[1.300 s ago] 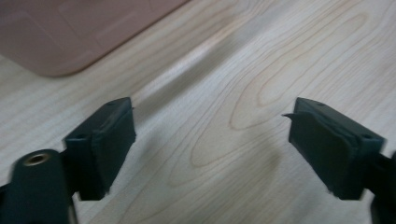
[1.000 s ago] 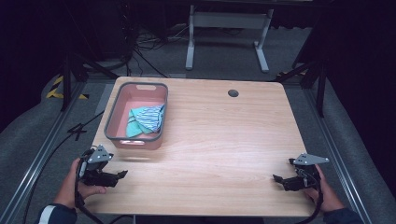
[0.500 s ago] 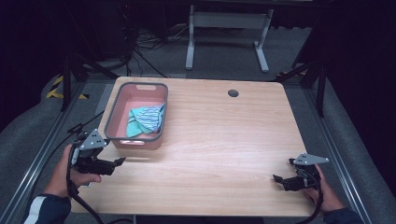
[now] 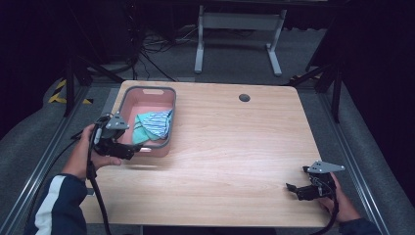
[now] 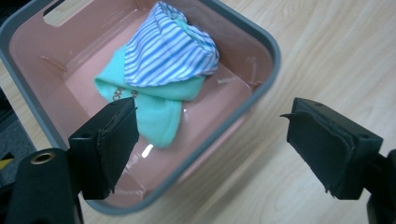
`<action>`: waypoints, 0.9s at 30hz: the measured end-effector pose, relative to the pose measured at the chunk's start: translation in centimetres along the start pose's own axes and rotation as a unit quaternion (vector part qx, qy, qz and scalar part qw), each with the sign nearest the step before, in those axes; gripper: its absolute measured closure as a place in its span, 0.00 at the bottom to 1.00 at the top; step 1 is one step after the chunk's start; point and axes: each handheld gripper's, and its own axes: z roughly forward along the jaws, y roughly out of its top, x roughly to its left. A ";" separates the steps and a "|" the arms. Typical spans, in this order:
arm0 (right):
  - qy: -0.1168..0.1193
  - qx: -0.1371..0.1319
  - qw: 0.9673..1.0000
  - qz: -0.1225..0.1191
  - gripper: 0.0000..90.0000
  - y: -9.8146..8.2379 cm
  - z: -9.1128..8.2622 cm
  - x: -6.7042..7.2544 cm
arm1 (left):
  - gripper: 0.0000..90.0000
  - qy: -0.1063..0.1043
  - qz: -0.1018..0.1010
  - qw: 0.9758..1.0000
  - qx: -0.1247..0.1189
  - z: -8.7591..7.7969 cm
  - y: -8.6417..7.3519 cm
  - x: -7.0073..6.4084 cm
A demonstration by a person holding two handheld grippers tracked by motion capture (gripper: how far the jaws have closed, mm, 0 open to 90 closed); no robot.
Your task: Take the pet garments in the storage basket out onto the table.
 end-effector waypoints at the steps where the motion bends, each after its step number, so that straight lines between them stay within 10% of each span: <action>1: 0.000 0.000 1.000 0.000 0.00 0.0 0.0 0.0 | 0.19 0.002 -0.001 1.000 0.004 0.5 0.5 0.3; 14: 0.001 0.000 1.000 -0.001 0.00 0.0 0.0 0.0 | 0.20 0.005 -0.020 0.995 0.103 7.3 4.1 3.2; 23: 0.001 0.000 1.000 -0.001 0.00 0.0 0.0 0.0 | 0.19 0.010 -0.076 0.982 0.175 11.7 4.0 5.4; 27: 0.001 0.000 1.000 -0.001 0.00 0.0 0.0 0.0 | 0.19 0.000 -0.094 0.972 0.215 13.7 3.8 5.8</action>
